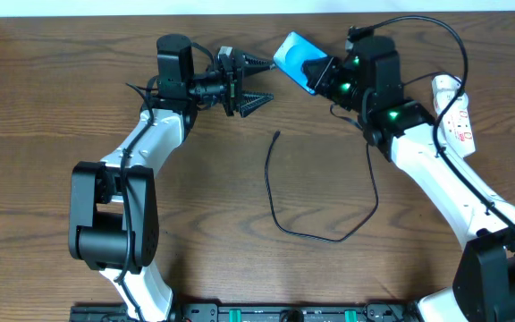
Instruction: Plug charger to phone and switch on socket
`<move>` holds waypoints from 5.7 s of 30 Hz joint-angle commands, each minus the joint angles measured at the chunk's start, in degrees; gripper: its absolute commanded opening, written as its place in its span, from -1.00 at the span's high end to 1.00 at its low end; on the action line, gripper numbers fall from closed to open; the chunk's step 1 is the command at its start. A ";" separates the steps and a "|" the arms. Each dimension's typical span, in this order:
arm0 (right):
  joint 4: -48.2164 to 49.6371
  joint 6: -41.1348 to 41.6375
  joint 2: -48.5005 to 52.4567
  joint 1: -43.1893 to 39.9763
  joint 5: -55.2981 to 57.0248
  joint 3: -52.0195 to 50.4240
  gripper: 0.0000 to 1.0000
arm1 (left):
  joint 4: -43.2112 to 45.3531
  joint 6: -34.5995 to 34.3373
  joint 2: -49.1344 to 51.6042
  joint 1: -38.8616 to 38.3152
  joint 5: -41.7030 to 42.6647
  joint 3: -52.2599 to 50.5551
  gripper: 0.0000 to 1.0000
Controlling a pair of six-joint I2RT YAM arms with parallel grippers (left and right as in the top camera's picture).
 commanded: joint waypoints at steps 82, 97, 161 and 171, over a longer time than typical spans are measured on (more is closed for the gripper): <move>11.56 34.23 2.97 11.19 2.27 1.40 0.98 | 28.50 -9.53 0.20 4.11 -16.17 0.83 0.36; 11.52 34.25 2.97 11.47 2.27 1.38 0.95 | 28.48 -9.55 0.20 4.11 -16.20 0.83 0.85; -32.17 -9.94 20.74 6.93 -0.31 15.78 0.01 | 21.99 5.97 0.20 23.41 3.78 0.83 0.86; -30.32 -5.16 25.86 5.92 -8.09 15.65 0.26 | 21.99 5.97 0.20 23.41 3.43 0.83 0.85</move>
